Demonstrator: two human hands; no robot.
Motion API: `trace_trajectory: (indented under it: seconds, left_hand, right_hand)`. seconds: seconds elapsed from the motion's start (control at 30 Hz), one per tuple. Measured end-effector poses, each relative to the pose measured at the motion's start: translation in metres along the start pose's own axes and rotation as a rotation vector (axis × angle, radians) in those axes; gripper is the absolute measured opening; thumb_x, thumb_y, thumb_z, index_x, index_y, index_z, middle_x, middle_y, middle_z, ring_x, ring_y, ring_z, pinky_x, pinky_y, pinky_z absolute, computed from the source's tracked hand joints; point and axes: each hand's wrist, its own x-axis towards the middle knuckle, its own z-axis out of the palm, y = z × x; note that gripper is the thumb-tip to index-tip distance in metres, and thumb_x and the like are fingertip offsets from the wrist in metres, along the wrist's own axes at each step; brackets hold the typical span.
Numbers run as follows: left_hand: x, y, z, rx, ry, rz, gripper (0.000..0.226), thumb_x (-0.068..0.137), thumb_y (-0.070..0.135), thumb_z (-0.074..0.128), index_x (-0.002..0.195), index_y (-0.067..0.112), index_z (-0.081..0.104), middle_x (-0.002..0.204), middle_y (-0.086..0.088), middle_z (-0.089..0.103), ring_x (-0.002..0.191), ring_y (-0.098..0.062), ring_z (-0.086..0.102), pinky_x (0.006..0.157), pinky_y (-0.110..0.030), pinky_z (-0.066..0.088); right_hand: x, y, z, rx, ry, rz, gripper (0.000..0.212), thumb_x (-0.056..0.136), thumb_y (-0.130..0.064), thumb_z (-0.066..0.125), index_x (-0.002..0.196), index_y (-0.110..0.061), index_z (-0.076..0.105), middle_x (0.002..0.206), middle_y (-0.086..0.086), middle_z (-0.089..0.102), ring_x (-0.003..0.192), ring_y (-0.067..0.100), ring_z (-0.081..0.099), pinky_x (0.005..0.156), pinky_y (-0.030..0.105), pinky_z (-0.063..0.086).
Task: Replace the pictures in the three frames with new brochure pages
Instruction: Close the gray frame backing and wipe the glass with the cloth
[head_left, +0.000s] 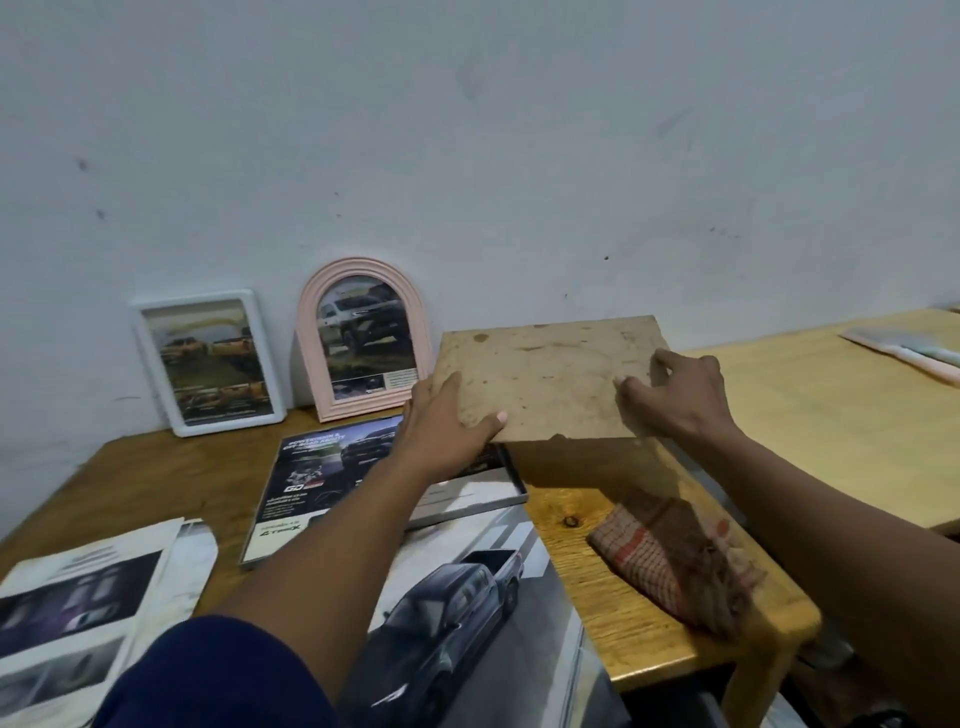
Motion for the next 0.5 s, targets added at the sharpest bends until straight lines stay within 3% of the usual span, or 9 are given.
trace_trajectory:
  seconds: [0.1,0.2,0.37,0.5]
  left_hand:
    - [-0.018,-0.037,-0.023,0.007,0.018,-0.071,0.1,0.082,0.075,0.06,0.161,0.03,0.017,0.161,-0.005,0.014,0.147,-0.034,0.026,0.118,-0.052,0.031]
    - [-0.044,-0.073,-0.045,0.024,0.032,-0.144,0.1,0.081,0.076,0.061,0.16,0.029,0.022,0.163,-0.006,0.015,0.149,-0.034,0.024,0.12,-0.052,0.028]
    - [-0.078,-0.124,-0.064,0.1,0.009,-0.24,0.099,0.077,0.082,0.057,0.157,0.028,0.032,0.162,-0.013,0.022,0.147,-0.035,0.029,0.118,-0.051,0.031]
    - [-0.089,-0.144,-0.068,0.277,-0.023,-0.269,0.091,0.08,0.086,0.045,0.151,0.03,0.04,0.156,-0.015,0.035,0.144,-0.036,0.03,0.115,-0.053,0.032]
  right_hand:
    - [-0.013,-0.027,0.029,-0.011,-0.089,-0.045,0.058,0.088,-0.047,0.066,0.132,-0.01,0.056,0.131,0.018,0.045,0.118,0.037,0.048,0.088,0.036,0.041]
    - [-0.026,-0.05,0.062,-0.087,-0.186,-0.069,0.046,0.086,-0.054,0.064,0.108,-0.014,0.059,0.133,0.02,0.047,0.112,0.036,0.052,0.081,0.033,0.04]
    - [-0.055,-0.083,0.099,-0.149,-0.32,-0.092,0.061,0.09,-0.051,0.063,0.133,-0.009,0.05,0.142,0.021,0.032,0.115,0.04,0.054,0.094,0.045,0.049]
    - [-0.063,-0.097,0.117,-0.186,-0.374,-0.107,0.062,0.088,-0.053,0.062,0.131,-0.01,0.05,0.14,0.021,0.032,0.11,0.041,0.056,0.092,0.045,0.049]
